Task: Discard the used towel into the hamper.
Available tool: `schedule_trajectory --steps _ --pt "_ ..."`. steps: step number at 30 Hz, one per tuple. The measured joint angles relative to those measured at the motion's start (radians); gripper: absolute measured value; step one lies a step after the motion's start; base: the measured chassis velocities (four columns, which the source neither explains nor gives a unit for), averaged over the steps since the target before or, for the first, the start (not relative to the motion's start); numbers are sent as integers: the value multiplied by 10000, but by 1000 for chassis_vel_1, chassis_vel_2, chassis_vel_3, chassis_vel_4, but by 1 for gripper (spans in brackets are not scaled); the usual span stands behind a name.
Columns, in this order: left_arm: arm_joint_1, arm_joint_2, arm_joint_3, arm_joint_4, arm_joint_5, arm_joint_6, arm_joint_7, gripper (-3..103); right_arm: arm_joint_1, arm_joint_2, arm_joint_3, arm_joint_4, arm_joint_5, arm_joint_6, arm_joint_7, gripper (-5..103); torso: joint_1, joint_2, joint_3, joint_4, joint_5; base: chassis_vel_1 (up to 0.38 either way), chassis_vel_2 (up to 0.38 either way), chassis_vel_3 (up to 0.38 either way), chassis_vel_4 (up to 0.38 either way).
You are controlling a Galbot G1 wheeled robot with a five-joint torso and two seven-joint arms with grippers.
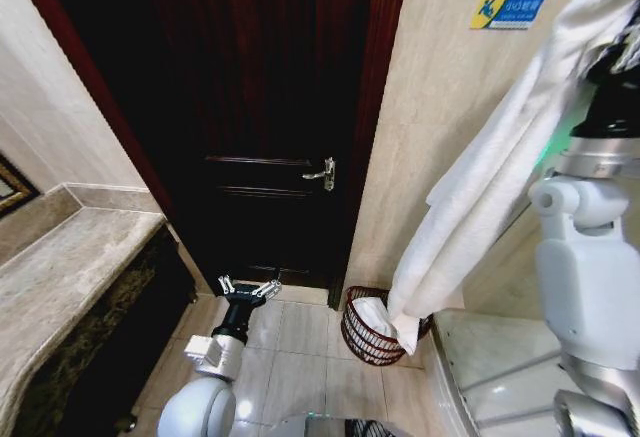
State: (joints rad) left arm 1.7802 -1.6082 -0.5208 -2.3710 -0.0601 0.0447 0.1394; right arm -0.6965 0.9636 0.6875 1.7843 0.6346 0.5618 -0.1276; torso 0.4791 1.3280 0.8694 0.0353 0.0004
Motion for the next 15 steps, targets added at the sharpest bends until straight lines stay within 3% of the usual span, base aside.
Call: schedule_trajectory --steps 15 --pt "0 2 1 0 0 0 0 100 -2502 1397 464 -349 -293 848 -772 9 -1 0 0 0 -3 0 0 0 0"
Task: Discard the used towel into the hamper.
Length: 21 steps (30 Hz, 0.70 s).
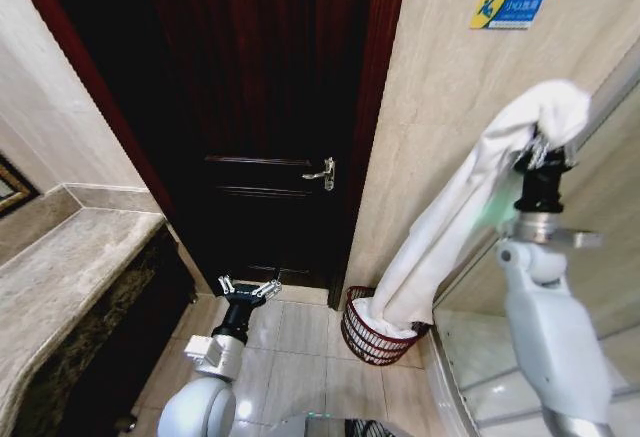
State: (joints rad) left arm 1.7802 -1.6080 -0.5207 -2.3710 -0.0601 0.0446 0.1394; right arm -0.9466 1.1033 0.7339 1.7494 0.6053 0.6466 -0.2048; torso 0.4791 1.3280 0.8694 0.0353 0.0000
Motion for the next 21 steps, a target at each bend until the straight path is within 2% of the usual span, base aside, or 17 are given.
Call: schedule_trajectory --steps 7,13,21 --pt "0 0 0 0 0 0 0 100 -765 432 -287 25 -79 -42 6 9 0 0 0 2 -2 0 0 0 0" --pt "0 -1 0 0 0 0 0 100 -1423 912 -337 -145 -775 -87 586 9 0 0 0 -1 2 0 0 0 0" --pt "0 0 0 0 0 0 0 100 -2032 1273 -398 -268 -811 -32 466 9 0 1 -1 1 -3 0 0 0 0"
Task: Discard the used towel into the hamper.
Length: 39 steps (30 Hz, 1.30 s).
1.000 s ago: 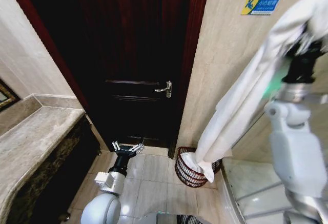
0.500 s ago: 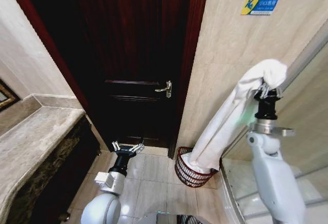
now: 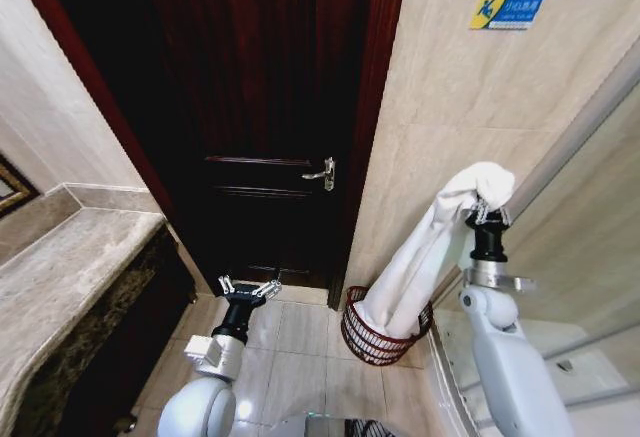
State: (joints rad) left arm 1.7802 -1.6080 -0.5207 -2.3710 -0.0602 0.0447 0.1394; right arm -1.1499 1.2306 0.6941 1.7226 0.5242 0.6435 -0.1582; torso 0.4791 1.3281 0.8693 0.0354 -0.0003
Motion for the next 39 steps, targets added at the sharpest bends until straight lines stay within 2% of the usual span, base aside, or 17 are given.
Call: schedule_trajectory --steps 13,23,25,26,28,29,32,33,39 --pt "1 0 0 -1 0 0 0 100 -705 300 -59 -46 -19 102 -418 9 -3 1 -1 -2 3 -4 4 5 -4" --pt "1 -1 0 0 0 0 0 100 -1043 455 23 -36 -63 153 -481 9 -1 0 1 3 8 -135 138 140 -143" --pt "-1 0 0 0 0 0 0 100 -1265 633 74 -31 -140 264 -476 9 3 0 2 0 -5 -214 212 222 -222" --pt "-2 -2 0 -1 0 0 0 100 -1426 737 89 -6 -199 305 -457 9 3 0 2 1 10 -212 239 234 -193" --pt "-2 -1 0 -1 0 0 0 100 -1569 819 92 40 -254 311 -401 9 7 -2 3 0 12 -212 239 215 -193" --pt "-3 0 0 0 0 0 0 100 -1781 928 99 131 -344 300 -298 9 16 -5 6 0 -1 -144 215 196 -115" --pt "-3 0 0 -1 0 0 0 100 -2126 1152 167 254 -487 284 -139 9 14 -4 4 3 7 -120 132 88 -75" --pt "-2 0 0 0 0 0 0 100 -2271 1236 200 263 -509 292 -103 9 9 -4 4 -5 -1 -38 66 -9 -24" --pt "2 0 0 -1 0 0 0 100 -2593 1418 151 221 -418 475 -204 9 -11 1 -3 0 2 28 -38 -47 42"
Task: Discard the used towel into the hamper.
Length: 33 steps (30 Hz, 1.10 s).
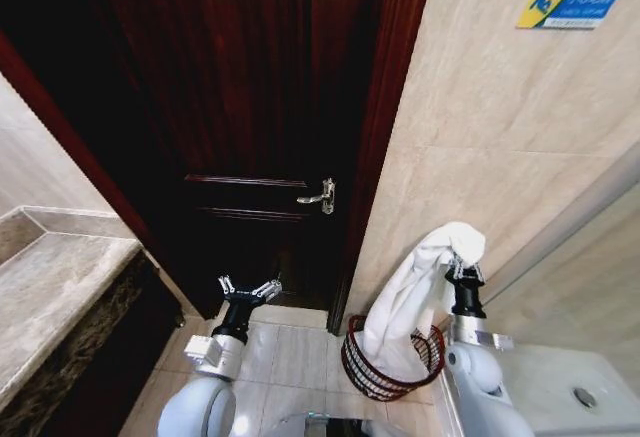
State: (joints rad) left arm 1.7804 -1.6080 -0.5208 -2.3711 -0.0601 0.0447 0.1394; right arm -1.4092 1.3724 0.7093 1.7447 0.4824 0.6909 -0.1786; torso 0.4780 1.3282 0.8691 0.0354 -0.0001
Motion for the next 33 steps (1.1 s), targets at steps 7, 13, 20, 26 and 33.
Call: schedule_trajectory --steps 7,13,20,26,33 --pt "-2 0 0 0 0 0 0 100 -666 560 -185 589 39 317 19 9 10 -1 3 -2 2 16 -17 -14 18" --pt "-2 0 0 0 0 0 0 100 -1409 1006 -458 518 0 853 64 9 12 -1 3 1 -1 0 0 0 0" --pt "-3 0 1 1 0 0 0 100 -1834 801 -703 -966 427 1317 143 9 10 0 2 -3 2 0 0 0 0" --pt "-2 0 0 0 0 0 0 100 -1233 575 -691 -2261 778 1350 496 9 11 -2 3 0 0 0 0 0 0" --pt "-2 0 0 0 0 0 0 100 -570 556 -823 -4045 787 1351 644 9 11 -3 4 0 4 0 0 0 0"
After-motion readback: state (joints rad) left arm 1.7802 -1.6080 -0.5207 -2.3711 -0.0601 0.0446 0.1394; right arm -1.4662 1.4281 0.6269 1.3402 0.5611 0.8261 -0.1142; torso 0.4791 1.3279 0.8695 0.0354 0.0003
